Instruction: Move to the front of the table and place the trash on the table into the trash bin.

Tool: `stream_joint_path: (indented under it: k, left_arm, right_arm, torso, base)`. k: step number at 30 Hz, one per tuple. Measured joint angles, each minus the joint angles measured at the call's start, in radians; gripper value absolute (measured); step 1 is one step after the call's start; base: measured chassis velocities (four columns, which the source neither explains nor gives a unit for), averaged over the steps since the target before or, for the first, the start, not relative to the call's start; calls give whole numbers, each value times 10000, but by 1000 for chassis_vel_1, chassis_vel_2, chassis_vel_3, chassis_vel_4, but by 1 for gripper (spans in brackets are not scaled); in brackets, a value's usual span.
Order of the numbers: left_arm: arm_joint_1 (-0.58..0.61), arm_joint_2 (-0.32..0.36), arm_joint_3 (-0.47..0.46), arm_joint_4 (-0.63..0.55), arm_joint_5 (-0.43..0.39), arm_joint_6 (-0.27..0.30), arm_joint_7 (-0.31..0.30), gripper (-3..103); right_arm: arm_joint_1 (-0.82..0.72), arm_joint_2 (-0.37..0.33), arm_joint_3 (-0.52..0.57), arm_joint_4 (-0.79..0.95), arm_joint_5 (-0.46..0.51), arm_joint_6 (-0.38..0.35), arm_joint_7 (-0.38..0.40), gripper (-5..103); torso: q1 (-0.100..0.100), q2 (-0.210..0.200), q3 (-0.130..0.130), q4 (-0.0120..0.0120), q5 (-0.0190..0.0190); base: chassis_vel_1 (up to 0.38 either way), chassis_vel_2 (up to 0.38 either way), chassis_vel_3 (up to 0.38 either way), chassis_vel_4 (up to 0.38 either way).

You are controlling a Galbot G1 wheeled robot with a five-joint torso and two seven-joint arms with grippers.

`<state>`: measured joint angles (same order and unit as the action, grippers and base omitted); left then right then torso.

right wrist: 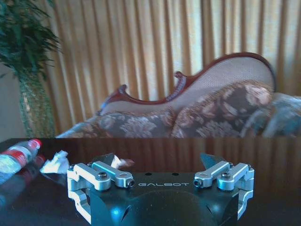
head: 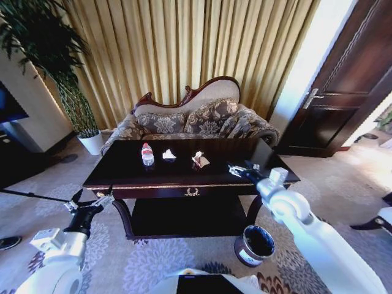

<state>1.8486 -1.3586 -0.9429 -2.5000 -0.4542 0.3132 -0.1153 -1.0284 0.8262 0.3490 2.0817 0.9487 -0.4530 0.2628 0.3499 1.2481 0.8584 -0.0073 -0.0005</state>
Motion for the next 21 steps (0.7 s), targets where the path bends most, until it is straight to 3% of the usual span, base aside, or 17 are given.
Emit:
stream_joint_path:
  k: [6,21]
  left_arm:
    - [8,29,-6,0,-13,29,-61,100]
    - [-44,-87,94,0,-127,12,-118,100]
  right_arm:
    - [2438,428,-2253,-1213,110,-248,269,100]
    - [5137,1406,-4787,-3379,442,-469,1108,100]
  torso:
    - [-1,0,0,-3,2]
    - [-2,1,0,-2,1]
  base:
    - [0,0,0,0]
    - [0,0,0,0]
